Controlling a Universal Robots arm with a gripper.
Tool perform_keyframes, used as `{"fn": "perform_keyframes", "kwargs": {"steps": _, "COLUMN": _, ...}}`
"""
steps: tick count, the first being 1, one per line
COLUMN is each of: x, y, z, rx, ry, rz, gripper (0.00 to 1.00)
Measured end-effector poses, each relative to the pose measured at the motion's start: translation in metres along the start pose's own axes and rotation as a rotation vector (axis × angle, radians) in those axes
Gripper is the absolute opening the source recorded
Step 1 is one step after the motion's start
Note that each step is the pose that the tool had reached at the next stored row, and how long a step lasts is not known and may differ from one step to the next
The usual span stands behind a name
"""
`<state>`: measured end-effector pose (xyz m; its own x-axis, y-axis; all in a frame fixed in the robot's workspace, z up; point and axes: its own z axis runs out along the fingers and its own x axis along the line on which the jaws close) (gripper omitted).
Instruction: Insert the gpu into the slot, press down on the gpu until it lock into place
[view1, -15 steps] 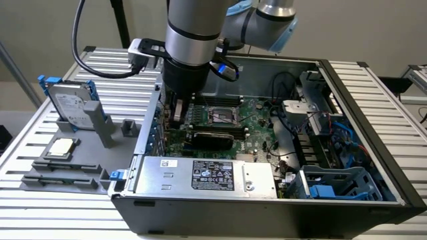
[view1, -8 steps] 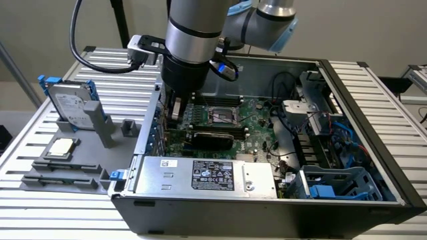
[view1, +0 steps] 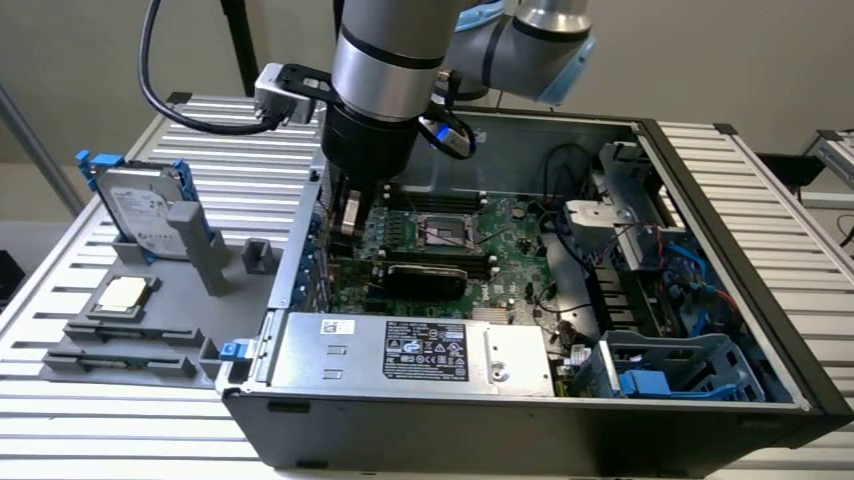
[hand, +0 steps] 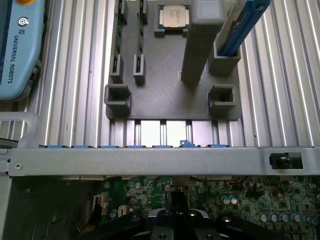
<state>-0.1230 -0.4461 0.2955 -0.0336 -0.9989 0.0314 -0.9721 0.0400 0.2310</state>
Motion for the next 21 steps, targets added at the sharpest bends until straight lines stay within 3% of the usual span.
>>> {"fn": "perform_keyframes", "kwargs": {"steps": 21, "x": -0.0036, "y": 0.0015, "z": 0.0006, "rx": -0.0108, "ry": 0.0022, "rz": 0.019, "gripper": 0.11}}
